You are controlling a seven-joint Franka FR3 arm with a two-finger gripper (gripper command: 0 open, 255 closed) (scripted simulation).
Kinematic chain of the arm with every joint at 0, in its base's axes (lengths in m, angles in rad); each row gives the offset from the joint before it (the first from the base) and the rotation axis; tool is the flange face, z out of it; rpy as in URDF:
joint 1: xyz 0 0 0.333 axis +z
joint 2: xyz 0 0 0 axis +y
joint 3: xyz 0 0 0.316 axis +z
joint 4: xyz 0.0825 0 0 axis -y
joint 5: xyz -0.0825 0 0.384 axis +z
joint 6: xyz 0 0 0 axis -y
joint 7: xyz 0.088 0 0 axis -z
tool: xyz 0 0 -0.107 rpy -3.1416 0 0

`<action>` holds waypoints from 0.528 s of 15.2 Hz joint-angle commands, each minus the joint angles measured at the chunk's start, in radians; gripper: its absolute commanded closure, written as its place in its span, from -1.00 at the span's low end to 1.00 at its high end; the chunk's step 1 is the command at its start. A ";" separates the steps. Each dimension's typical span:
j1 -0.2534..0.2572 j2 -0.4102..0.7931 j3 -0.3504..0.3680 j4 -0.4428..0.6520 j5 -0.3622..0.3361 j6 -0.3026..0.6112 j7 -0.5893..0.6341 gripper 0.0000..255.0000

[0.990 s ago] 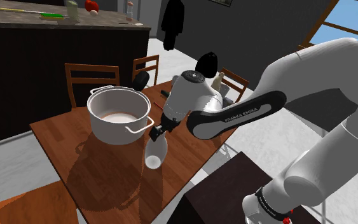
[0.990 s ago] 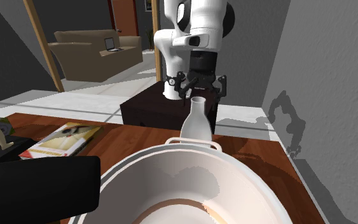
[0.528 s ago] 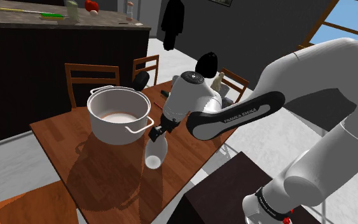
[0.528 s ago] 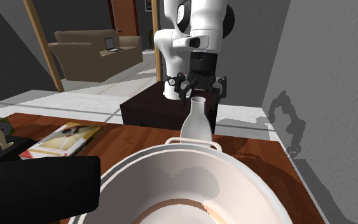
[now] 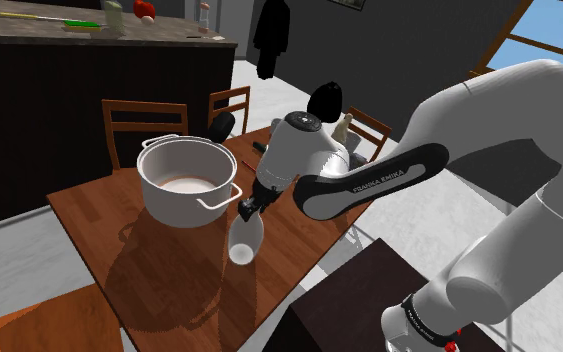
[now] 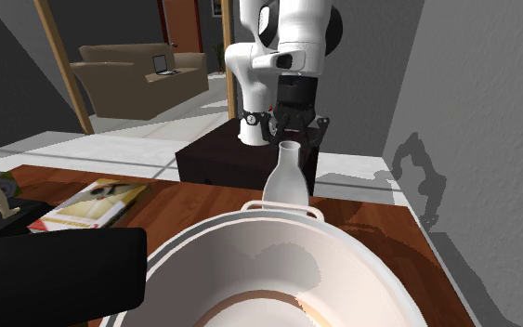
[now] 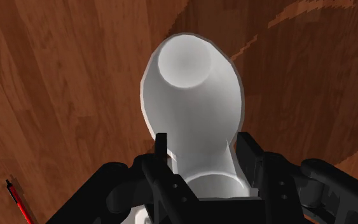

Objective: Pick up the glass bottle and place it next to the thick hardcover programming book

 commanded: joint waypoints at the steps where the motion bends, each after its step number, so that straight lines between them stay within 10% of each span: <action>1: 0.000 0.001 0.000 -0.002 0.000 0.000 0.000 1.00; 8: 0.003 -0.062 0.001 0.026 0.072 -0.076 -0.057 1.00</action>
